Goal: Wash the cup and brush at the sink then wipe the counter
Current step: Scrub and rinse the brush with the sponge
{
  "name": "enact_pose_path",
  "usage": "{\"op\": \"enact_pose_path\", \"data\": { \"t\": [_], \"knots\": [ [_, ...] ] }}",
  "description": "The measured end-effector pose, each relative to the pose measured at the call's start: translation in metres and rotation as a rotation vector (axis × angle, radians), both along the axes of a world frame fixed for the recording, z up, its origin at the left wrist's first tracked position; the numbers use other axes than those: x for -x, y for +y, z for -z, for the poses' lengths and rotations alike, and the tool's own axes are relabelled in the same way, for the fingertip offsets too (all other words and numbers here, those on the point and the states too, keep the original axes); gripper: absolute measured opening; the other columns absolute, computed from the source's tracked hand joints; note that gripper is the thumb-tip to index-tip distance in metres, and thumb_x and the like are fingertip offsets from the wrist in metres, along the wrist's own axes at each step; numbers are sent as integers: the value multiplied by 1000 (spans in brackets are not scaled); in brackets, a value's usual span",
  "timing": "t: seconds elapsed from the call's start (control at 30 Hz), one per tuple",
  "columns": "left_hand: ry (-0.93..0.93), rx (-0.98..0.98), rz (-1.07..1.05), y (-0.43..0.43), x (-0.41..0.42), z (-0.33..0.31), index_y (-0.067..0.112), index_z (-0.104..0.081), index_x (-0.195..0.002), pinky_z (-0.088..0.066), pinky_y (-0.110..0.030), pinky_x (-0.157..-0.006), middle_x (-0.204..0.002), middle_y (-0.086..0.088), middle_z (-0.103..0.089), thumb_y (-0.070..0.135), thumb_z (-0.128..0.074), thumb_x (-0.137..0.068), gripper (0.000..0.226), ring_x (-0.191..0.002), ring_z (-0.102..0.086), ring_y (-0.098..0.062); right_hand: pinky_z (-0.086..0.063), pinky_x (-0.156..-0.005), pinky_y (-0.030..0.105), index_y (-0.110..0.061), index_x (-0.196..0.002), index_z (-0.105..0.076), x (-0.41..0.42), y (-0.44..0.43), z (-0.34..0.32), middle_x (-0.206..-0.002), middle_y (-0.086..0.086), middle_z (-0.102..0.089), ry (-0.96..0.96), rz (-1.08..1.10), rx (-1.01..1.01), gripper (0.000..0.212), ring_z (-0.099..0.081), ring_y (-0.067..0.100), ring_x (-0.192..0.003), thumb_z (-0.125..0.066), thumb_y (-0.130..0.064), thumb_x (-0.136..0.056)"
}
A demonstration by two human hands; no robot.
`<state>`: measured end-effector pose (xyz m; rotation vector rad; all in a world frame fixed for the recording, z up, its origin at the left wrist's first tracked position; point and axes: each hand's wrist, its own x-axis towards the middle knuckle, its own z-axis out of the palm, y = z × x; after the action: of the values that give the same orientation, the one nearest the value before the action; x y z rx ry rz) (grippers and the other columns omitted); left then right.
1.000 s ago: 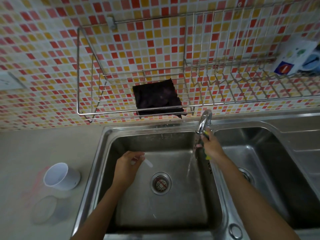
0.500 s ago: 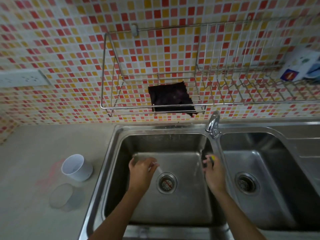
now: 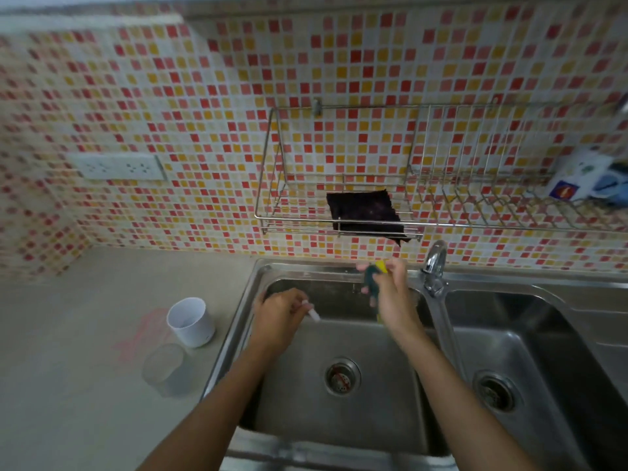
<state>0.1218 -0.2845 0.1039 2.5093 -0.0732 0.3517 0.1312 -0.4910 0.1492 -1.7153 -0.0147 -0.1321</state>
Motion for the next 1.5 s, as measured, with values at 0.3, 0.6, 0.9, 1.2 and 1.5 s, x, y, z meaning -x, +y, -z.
{"op": "enact_pose_path", "data": {
  "t": [0.3,0.6,0.9,1.2,1.5],
  "knots": [
    [-10,43,-71,50,-12,-54,30,-64,-92,-27,-45,-111,-88,11,-71,38,-63,-88,9,-88,-64,-6,-42,-87,21,-20,-115,-57,-109,82,-104,-124,8,-49,-260,-8,341,29,-52,16,-106,-64,-32,-89],
    [1,23,-103,116,-13,-60,34,-58,-88,-28,-43,-109,-82,18,-64,38,-62,-89,6,-79,-58,-2,-48,-89,32,-13,-84,-58,-189,128,-76,-96,16,-55,-19,-37,819,15,-53,27,-87,-59,-25,-93],
    [9,6,-57,205,-34,-54,24,-69,-93,-29,-46,-108,-87,6,-73,39,-64,-87,17,-82,-67,-11,-52,-89,38,-4,-100,-70,-140,151,-70,-106,13,-65,-261,171,679,20,-62,26,-97,-53,-12,-91],
    [183,-159,1,271,-39,-2,23,-71,-98,-19,-42,-111,-94,4,-74,33,-60,-91,17,-92,-66,-12,-40,-105,30,-10,-126,-60,-21,240,52,-133,6,-53,-274,17,494,38,-49,19,-123,-57,0,-90],
    [208,-135,125,289,-43,28,24,-71,-98,-19,-39,-109,-94,5,-73,34,-62,-90,16,-91,-66,-14,-21,-104,17,-11,-143,-40,-27,286,125,-147,10,-39,142,-306,622,66,-37,21,-135,-69,-14,-84]
  ]
}}
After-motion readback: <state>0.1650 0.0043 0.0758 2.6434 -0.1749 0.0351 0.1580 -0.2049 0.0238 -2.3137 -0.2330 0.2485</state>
